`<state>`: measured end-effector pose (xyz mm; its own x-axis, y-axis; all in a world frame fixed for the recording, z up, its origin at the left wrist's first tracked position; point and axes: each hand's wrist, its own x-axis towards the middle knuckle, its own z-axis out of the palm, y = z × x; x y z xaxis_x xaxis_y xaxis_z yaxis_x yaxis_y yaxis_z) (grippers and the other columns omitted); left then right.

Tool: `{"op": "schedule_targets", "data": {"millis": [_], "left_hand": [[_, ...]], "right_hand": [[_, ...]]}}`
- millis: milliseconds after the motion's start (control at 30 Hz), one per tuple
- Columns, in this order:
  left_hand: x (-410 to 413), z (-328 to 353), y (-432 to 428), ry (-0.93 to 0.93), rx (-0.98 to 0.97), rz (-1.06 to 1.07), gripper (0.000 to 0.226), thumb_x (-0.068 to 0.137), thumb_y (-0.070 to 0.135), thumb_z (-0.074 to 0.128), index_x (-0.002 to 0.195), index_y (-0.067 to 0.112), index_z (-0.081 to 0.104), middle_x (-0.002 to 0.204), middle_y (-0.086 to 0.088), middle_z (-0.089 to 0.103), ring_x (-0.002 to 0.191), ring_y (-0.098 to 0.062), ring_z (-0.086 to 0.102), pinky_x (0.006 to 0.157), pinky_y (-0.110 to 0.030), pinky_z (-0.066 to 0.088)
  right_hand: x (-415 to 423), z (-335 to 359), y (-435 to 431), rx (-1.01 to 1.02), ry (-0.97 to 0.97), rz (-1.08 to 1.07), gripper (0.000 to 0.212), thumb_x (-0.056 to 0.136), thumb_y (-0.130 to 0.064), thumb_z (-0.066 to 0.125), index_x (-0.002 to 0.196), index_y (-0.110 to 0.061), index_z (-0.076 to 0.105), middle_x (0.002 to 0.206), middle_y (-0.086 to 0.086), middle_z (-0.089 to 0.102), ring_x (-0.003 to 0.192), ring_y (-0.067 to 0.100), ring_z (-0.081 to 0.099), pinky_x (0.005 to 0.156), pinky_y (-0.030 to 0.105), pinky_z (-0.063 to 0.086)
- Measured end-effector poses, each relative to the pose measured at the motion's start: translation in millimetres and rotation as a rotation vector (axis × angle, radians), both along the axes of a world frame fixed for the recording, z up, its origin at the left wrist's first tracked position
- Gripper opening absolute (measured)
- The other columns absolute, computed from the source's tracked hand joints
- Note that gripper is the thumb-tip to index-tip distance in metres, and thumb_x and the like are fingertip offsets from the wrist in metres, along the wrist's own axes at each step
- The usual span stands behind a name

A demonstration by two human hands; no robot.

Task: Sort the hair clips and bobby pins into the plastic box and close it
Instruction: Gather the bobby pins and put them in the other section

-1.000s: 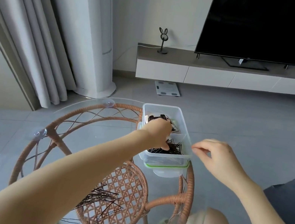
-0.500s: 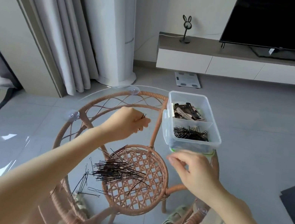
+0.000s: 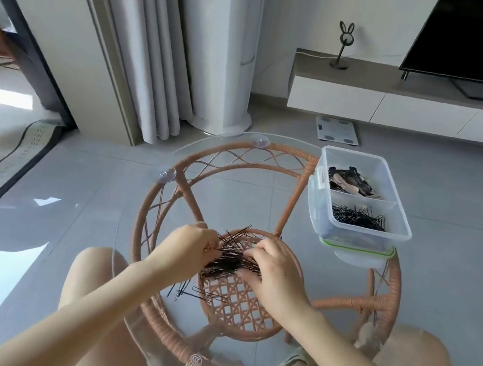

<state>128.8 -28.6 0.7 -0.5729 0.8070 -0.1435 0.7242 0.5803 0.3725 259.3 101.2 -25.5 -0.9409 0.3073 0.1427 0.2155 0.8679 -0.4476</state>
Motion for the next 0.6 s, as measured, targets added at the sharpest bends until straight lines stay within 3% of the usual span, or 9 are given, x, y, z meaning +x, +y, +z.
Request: {"op": "schedule_targets", "data": {"millis": [100,167,267,367,433,533,600], "left_hand": [[-1.3,11.5,-9.9,-0.044,0.067,0.027,0.029,0.088,0.032,0.057,0.113,0.019,0.064,0.111,0.000,0.057,0.093,-0.017,0.061,0.086,-0.027,0.051],[-8.8,17.1,-24.1,0.008,0.105,0.149,0.028,0.090,0.031,0.054,0.114,0.019,0.062,0.118,-0.002,0.056,0.099,-0.018,0.061,0.090,-0.028,0.050],[-15.0,19.7,-48.8,0.077,-0.103,0.359,0.030,0.094,0.031,0.046,0.117,0.015,0.057,0.129,-0.011,0.051,0.100,-0.028,0.062,0.085,-0.036,0.053],[-2.2,16.8,-60.3,0.021,-0.338,0.360,0.033,0.096,0.031,0.039,0.121,0.011,0.048,0.125,-0.014,0.054,0.102,-0.028,0.061,0.072,-0.030,0.048],[7.3,11.5,-59.7,-0.039,-0.308,0.360,0.031,0.096,0.026,0.041,0.119,0.006,0.047,0.123,-0.017,0.054,0.101,-0.030,0.061,0.072,-0.030,0.048],[18.7,1.7,-46.1,-0.169,-0.148,0.384,0.028,0.092,0.010,0.045,0.118,0.002,0.048,0.122,-0.019,0.054,0.102,-0.030,0.060,0.086,-0.033,0.053],[26.8,-2.6,-31.5,-0.252,-0.049,0.391,0.031,0.088,0.000,0.043,0.118,0.002,0.050,0.122,-0.016,0.054,0.098,-0.026,0.060,0.085,-0.030,0.054]], "right_hand": [[-17.0,8.1,-5.7,-0.077,0.007,-0.002,0.032,0.085,-0.029,0.061,0.112,-0.012,0.062,0.104,0.000,0.061,0.099,0.016,0.053,0.083,0.024,0.043],[-26.1,13.2,2.0,-0.091,0.039,-0.060,0.026,0.089,-0.025,0.055,0.110,-0.012,0.062,0.104,0.001,0.062,0.098,0.015,0.054,0.085,0.027,0.046],[-46.0,16.0,16.6,-0.047,-0.015,-0.153,0.028,0.092,-0.020,0.046,0.115,-0.011,0.059,0.113,0.006,0.059,0.107,0.023,0.051,0.092,0.034,0.043],[-63.0,16.1,14.7,-0.017,-0.174,-0.110,0.031,0.094,-0.021,0.041,0.120,-0.012,0.054,0.121,0.009,0.052,0.114,0.026,0.043,0.093,0.036,0.039],[-66.4,15.7,8.1,-0.012,-0.236,-0.050,0.027,0.094,-0.020,0.039,0.116,-0.013,0.054,0.120,0.007,0.050,0.113,0.026,0.043,0.089,0.036,0.039],[-60.1,17.1,0.5,0.004,-0.286,0.001,0.021,0.094,-0.019,0.037,0.107,-0.016,0.054,0.111,0.004,0.053,0.104,0.025,0.048,0.083,0.035,0.042],[-51.5,20.5,-2.7,0.002,-0.310,0.016,0.021,0.094,-0.019,0.036,0.105,-0.015,0.054,0.111,0.005,0.054,0.099,0.024,0.052,0.083,0.037,0.046]]}}
